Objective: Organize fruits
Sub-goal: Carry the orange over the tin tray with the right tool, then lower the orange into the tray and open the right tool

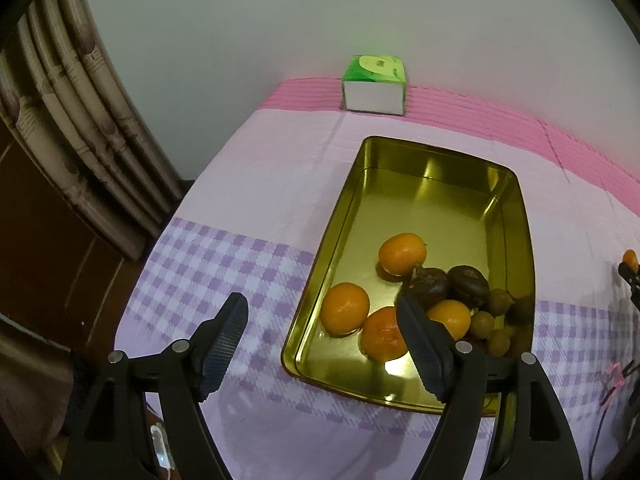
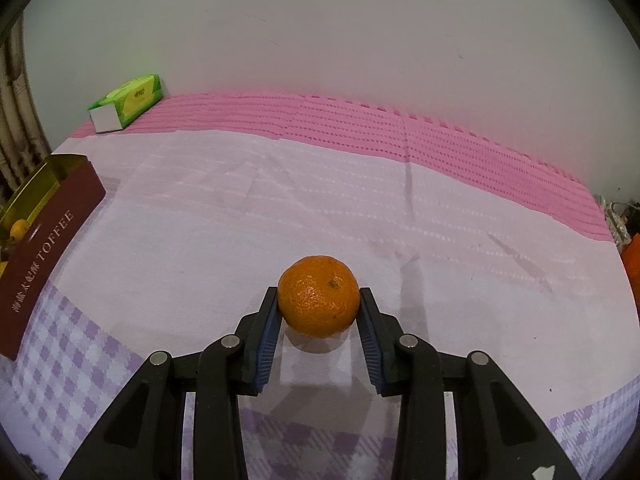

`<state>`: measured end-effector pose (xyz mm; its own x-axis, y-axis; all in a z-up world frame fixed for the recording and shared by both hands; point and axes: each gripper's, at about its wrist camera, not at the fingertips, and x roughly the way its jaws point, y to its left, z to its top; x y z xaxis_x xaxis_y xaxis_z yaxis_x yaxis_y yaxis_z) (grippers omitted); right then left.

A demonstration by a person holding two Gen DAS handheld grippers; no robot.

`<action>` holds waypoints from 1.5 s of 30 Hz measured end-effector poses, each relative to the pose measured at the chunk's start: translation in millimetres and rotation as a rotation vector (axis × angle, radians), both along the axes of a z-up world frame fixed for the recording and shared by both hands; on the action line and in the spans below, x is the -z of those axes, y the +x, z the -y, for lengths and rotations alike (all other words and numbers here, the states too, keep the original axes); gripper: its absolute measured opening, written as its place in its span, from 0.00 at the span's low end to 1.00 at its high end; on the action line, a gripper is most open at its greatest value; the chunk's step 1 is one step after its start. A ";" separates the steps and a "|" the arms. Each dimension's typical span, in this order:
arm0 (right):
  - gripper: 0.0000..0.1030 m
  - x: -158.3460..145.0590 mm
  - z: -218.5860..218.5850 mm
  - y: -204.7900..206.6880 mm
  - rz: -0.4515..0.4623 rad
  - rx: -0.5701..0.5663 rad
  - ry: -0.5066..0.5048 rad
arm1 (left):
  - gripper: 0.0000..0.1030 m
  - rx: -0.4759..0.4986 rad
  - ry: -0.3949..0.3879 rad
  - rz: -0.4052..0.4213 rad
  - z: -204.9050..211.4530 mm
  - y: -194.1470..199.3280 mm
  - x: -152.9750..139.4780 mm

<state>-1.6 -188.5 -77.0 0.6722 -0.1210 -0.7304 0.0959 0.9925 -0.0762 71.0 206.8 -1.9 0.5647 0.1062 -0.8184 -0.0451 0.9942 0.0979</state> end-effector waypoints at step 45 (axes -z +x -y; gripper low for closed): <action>0.33 -49.9 -260.2 7.4 -0.008 -0.553 0.076 | 0.83 -0.168 -0.067 0.051 -50.3 -6.9 -20.3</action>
